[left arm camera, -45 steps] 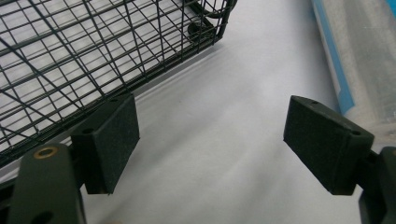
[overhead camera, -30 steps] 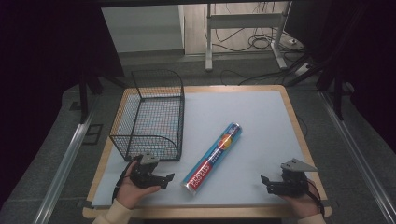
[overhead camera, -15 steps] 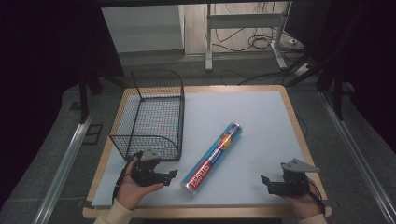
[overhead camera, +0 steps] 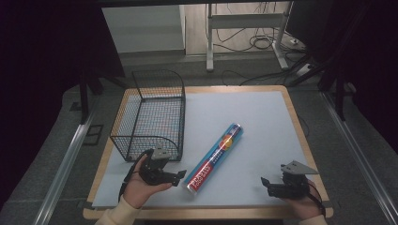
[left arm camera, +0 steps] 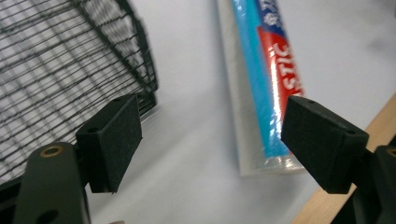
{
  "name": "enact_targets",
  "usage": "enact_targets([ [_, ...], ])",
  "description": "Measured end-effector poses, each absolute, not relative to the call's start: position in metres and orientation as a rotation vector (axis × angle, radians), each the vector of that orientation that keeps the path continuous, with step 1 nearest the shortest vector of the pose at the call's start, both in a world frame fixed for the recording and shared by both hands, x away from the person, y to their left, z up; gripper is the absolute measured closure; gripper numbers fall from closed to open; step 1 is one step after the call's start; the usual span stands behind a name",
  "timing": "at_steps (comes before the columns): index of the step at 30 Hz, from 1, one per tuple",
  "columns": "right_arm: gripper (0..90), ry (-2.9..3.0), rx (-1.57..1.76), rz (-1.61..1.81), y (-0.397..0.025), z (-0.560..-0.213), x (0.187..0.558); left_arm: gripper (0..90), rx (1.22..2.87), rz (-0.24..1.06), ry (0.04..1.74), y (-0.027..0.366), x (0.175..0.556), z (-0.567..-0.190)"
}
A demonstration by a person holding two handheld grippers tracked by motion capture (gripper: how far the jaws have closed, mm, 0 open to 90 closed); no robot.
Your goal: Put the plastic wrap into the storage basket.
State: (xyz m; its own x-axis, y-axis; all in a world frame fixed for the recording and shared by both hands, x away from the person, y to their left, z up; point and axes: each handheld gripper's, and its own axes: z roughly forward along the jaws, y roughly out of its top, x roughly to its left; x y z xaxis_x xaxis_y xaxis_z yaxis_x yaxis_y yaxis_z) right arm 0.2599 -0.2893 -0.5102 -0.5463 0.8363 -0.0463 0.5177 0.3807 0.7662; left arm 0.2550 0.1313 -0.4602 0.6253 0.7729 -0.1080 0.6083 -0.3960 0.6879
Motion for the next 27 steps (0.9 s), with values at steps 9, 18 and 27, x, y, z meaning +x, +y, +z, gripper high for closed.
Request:
enact_targets([
  [9, 9.7, 2.214, 1.187, 1.023, -0.288, -0.510, 0.259, 19.6, 2.129, 0.316, 1.014, 0.116, 0.253, -0.441],
  [18, 9.7, 2.219, 1.184, 1.007, -0.288, -0.511, 0.260, 19.5, 2.144, 0.299, 1.002, 0.099, 0.266, -0.440],
  [27, 9.8, 2.223, 1.189, 1.002, -0.289, -0.513, 0.260, 19.5, 2.180, 0.280, 0.990, 0.076, 0.279, -0.445],
])
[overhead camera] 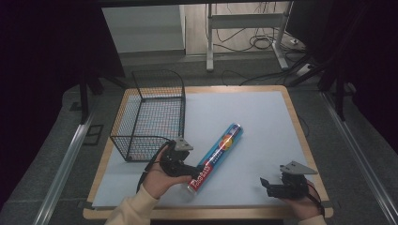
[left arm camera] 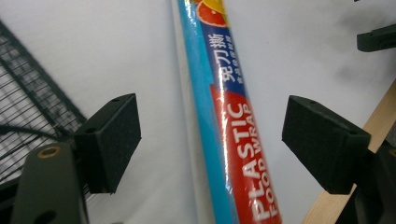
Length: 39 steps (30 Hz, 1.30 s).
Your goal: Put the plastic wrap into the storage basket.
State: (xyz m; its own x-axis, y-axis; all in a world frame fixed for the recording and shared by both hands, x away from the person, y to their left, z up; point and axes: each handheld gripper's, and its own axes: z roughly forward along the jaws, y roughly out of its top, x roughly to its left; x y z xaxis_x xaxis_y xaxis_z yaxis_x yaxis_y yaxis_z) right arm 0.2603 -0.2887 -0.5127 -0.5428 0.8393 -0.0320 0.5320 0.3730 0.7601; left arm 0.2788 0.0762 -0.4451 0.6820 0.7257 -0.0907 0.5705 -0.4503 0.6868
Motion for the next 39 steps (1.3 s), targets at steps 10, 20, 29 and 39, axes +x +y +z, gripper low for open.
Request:
enact_targets([
  [10, 9.8, 2.234, 1.178, 0.989, -0.290, -0.514, 0.262, 19.6, 2.209, 0.276, 0.994, 0.058, 0.294, -0.445],
  [20, 9.9, 2.233, 1.183, 0.982, -0.291, -0.515, 0.262, 19.6, 2.262, 0.266, 1.001, 0.037, 0.309, -0.450],
  [29, 10.2, 2.236, 1.180, 0.980, -0.292, -0.515, 0.263, 18.8, 2.335, 0.251, 1.015, 0.010, 0.328, -0.461],
  [39, 10.3, 2.234, 1.180, 0.977, -0.293, -0.515, 0.264, 18.1, 2.405, 0.218, 1.069, -0.007, 0.352, -0.479],
])
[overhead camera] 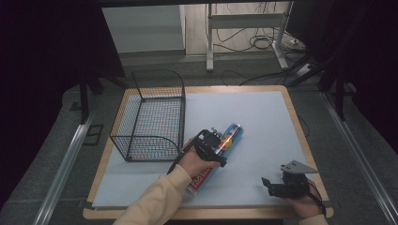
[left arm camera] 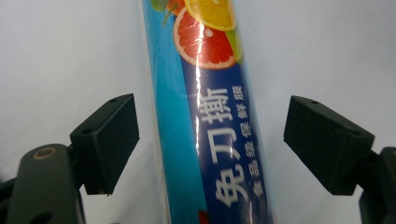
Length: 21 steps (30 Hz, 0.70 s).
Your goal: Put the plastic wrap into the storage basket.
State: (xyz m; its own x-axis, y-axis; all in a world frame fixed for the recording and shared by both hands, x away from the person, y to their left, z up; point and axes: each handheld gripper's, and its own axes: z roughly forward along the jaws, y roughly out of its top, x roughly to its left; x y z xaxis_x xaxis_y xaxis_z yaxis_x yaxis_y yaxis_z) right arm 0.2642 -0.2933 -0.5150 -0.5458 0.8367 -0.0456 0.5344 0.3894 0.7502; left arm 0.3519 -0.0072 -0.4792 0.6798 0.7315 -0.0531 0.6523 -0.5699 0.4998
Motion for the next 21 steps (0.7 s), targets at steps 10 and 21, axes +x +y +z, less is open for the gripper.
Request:
enact_targets([
  [10, 10.3, 2.239, 1.180, 0.973, -0.293, -0.515, 0.264, 17.6, 2.469, 0.180, 1.096, -0.017, 0.361, -0.494],
  [21, 10.6, 2.231, 1.180, 0.971, -0.294, -0.515, 0.265, 28.4, 2.491, 0.174, 1.148, -0.018, 0.362, -0.499],
])
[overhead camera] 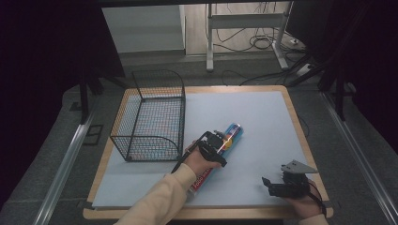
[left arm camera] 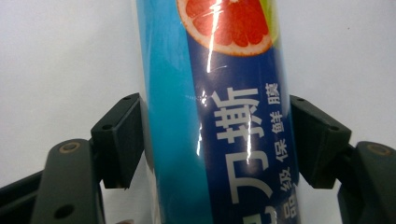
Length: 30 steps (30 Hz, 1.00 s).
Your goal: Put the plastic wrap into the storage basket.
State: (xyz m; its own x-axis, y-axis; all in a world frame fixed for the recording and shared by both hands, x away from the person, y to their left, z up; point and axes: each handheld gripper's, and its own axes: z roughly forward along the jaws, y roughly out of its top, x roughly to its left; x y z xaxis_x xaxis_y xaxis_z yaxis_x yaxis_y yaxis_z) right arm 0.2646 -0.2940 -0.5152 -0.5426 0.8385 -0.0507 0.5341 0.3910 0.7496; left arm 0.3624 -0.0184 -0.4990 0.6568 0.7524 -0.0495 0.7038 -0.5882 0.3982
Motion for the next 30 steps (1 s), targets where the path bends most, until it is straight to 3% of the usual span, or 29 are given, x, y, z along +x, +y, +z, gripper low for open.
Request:
enact_targets([
  [12, 10.8, 2.218, 1.184, 0.977, -0.297, -0.514, 0.265, 30.2, 2.503, 0.112, 1.177, -0.017, 0.368, -0.495],
  [30, 11.3, 2.203, 1.185, 0.975, -0.298, -0.513, 0.265, 31.4, 2.513, 0.088, 1.057, -0.013, 0.365, -0.466],
])
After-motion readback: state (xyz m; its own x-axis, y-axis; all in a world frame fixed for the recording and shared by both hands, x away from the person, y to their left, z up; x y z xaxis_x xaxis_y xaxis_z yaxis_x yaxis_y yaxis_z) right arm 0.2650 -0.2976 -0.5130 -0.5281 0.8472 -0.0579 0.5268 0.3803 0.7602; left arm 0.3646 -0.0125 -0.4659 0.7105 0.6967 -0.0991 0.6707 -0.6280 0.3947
